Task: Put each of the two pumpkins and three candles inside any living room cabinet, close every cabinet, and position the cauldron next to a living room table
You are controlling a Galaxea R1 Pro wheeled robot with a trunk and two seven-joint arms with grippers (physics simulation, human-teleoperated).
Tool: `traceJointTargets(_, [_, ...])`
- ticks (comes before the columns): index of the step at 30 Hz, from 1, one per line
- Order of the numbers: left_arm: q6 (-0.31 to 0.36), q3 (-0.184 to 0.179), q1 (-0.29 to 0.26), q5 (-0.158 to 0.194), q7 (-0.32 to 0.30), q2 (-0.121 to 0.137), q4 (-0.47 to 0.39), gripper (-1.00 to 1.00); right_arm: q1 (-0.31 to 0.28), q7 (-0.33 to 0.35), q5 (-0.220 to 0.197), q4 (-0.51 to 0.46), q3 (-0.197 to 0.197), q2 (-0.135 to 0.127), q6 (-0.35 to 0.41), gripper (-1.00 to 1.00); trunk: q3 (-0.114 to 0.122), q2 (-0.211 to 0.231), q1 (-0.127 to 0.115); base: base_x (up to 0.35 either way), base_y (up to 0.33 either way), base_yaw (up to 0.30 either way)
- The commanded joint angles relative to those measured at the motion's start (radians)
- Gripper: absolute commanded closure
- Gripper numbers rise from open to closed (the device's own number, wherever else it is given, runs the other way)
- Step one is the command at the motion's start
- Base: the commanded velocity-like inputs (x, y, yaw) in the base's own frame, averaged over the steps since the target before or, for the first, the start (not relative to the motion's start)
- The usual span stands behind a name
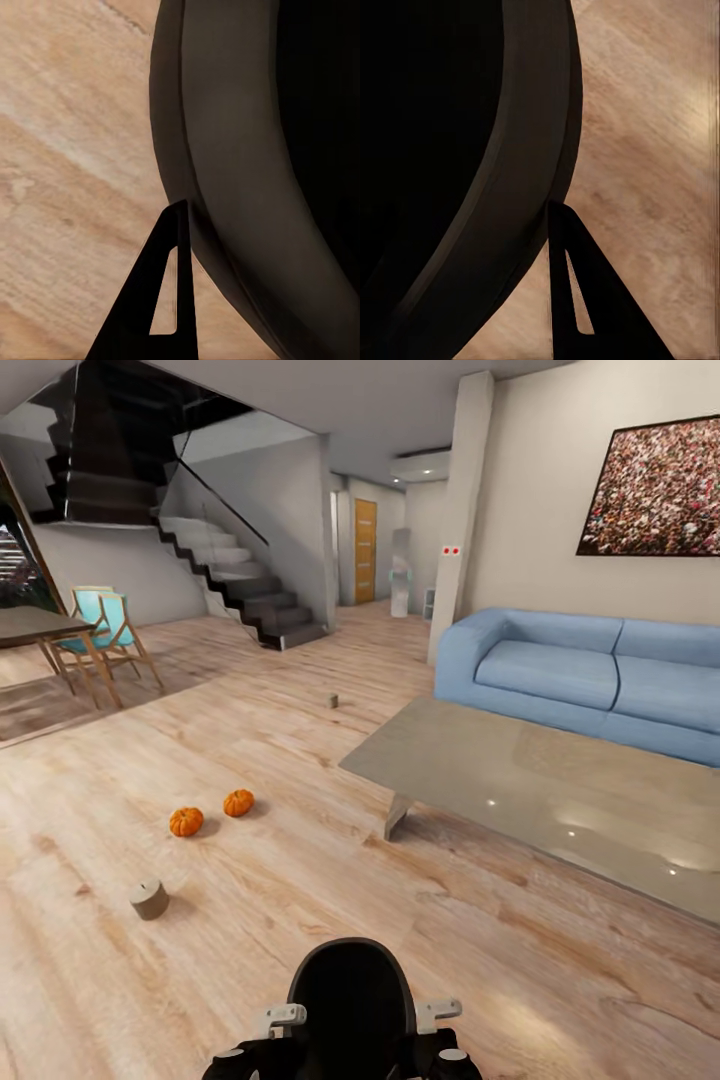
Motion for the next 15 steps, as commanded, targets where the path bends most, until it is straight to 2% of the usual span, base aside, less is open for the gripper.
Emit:
traceJointTargets(1, [0.007,-0.002,0.001,0.004,-0.002,0.002,-0.005,1.00,-0.002,0.078,-0.079,-0.014,0.003,-0.002,0.004,1.00,-0.002,0.000,0.000,0.000,0.000,-0.270])
traceJointTargets(15, [0.007,-0.002,0.001,0.005,-0.002,0.002,-0.005,1.00,-0.002,0.083,-0.079,-0.011,0.003,-0.002,0.004,1.00,-0.012,0.000,0.000,0.000,0.000,-0.263])
